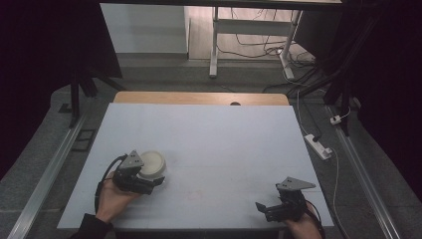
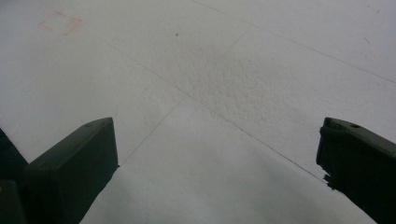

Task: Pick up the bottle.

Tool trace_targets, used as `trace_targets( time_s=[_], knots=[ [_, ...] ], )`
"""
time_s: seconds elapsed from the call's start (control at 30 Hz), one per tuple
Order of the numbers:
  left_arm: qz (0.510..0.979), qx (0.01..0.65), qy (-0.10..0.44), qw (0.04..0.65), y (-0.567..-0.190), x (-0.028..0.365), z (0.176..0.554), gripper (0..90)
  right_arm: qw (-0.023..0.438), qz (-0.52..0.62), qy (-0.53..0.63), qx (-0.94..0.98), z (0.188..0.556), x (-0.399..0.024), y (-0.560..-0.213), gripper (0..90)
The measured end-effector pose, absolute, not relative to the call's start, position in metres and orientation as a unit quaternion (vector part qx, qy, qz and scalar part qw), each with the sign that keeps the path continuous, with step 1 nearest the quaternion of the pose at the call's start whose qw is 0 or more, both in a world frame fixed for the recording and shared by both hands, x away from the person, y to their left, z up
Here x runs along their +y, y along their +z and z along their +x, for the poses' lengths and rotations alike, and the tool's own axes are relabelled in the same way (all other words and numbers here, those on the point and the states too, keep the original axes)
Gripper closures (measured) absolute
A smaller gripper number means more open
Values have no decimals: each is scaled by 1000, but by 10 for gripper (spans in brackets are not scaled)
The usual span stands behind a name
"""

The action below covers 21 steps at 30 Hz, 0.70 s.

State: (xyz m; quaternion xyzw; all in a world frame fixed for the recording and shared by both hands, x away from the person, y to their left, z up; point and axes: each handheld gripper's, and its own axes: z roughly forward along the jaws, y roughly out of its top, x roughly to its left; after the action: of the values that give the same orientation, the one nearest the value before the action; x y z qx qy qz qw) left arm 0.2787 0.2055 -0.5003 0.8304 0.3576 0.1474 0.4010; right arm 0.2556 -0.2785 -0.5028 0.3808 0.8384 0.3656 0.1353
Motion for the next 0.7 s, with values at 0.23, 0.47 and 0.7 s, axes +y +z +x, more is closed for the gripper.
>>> trace_targets(
  time_s=[0.23,0.47,0.7],
  knots=[
    [834,348,145,403,-493,201,281,74,135,382,366,838,256,-279,-503,0],
    [837,338,137,408,-487,194,285,74,134,383,367,837,255,-279,-503,0],
    [842,323,135,411,-480,183,289,74,132,383,368,837,256,-279,-503,0]
  ],
)
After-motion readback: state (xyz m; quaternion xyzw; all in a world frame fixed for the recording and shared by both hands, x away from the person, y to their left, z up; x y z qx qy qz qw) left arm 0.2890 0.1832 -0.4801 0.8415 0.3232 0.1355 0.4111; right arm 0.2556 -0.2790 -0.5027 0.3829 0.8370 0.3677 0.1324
